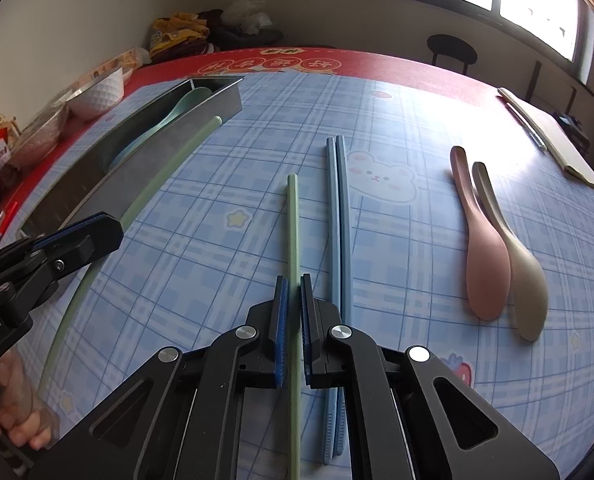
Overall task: Organize utensils
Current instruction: 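Lift the second green chopstick with the right tool while the left tool holds its chopstick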
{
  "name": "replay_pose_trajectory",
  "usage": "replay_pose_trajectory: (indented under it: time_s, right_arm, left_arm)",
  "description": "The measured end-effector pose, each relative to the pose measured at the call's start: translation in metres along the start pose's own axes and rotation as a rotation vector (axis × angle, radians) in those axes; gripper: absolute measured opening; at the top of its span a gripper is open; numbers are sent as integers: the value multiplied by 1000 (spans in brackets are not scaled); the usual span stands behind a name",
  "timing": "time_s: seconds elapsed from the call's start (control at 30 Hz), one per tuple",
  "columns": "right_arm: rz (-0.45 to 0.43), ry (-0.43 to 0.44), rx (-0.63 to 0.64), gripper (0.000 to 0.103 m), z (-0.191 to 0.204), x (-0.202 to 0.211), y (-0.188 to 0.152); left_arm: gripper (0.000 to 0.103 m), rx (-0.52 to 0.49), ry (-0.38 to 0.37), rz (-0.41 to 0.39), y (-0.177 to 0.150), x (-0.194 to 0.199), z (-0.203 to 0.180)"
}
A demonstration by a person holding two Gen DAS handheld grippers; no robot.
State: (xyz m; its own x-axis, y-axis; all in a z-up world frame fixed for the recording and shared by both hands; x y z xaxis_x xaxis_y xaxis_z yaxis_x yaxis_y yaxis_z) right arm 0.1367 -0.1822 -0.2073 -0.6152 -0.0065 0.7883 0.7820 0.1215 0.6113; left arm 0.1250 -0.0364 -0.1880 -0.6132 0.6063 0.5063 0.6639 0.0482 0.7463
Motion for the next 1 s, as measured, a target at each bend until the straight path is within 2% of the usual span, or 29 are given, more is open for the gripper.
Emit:
replay_pose_trajectory:
  time_s: [0.1, 0.3, 0.6, 0.77, 1.0]
  right_arm:
    - [-41, 57, -75, 6, -10, 9, 6]
    - [-108, 83, -168, 6, -20, 16, 18]
    - [-126, 130, -217, 6, -21, 12, 14]
    - [-140, 142, -228, 6, -22, 13, 11]
    - [-161, 153, -259, 6, -26, 16, 10]
  left_arm:
    - [6, 0, -2, 1, 0, 0, 0]
    - [6, -2, 3, 3, 0, -1, 0]
    - [6, -4, -26, 4, 1, -1, -1]
    - [6, -22, -17, 21, 1, 1, -9]
    - [6, -15, -36, 10, 12, 19, -13]
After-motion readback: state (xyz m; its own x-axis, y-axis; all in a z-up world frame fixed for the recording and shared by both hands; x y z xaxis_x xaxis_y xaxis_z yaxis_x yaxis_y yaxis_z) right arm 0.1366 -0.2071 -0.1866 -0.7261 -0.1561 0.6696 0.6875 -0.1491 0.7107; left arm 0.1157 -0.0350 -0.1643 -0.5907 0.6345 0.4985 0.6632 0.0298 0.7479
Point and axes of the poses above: each gripper's, at about its wrist camera, not at the fingertips, and x roughly against the way its jaws point, z to its left, y to its top, the point moved 4 cm from there along -x, roughly the way its jaws point, and after that the axes turned 13 degrees about -y, right-handed, at the moved point
